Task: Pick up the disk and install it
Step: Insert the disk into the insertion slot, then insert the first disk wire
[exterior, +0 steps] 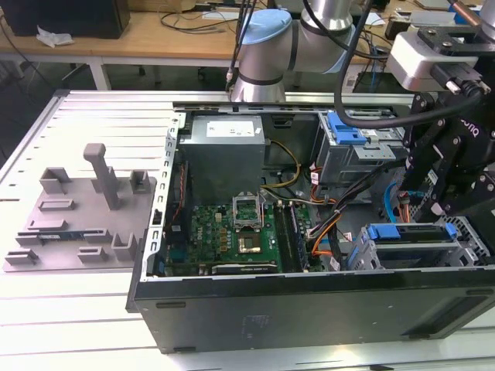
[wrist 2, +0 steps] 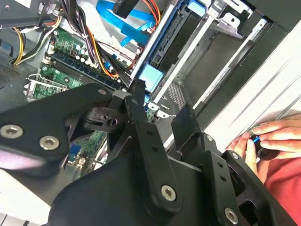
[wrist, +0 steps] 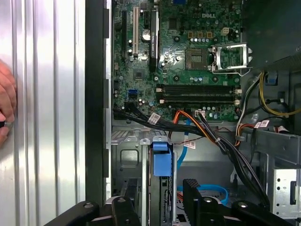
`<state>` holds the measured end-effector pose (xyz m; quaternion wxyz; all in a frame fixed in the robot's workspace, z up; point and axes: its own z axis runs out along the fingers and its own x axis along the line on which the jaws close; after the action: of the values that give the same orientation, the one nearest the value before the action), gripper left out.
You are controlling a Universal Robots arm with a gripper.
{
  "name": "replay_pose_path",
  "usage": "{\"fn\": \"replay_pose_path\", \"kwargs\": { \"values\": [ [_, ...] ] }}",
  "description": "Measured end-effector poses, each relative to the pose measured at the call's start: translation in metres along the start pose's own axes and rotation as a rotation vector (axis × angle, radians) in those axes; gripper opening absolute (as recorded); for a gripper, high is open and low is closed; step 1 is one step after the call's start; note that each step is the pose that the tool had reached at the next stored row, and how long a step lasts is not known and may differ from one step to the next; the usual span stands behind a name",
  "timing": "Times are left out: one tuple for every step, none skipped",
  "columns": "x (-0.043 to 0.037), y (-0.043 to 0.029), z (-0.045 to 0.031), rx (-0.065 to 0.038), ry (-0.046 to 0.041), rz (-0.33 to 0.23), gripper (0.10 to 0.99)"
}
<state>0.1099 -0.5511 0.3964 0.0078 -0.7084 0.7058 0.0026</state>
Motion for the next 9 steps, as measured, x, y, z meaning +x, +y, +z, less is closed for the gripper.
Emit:
{"fn": "replay_pose_path", "kwargs": {
  "values": [
    [0.0000,0.0000,0.0000,0.000,-0.0001,0.000,0.506],
    [0.0000,0.0000,0.0000,0.000,-0.0001,0.000,0.506],
    [0.0000,0.0000,0.0000,0.000,-0.0001,0.000,0.506],
    [0.0000,0.0000,0.0001,0.000,-0.0001,0.000,0.506],
    [0.0001,0.0000,0.0000,0.000,-0.0001,0.000,0.506],
    [0.0001,0.0000,0.0000,0.000,0.0000,0.000,0.506],
    [0.0001,0.0000,0.0000,0.000,0.0000,0.000,0.506],
    [0.0002,0.0000,0.0001,0.000,-0.0001,0.000,0.506],
    [0.0002,0.0000,0.0000,0.000,-0.0001,0.000,0.506]
  ]
}}
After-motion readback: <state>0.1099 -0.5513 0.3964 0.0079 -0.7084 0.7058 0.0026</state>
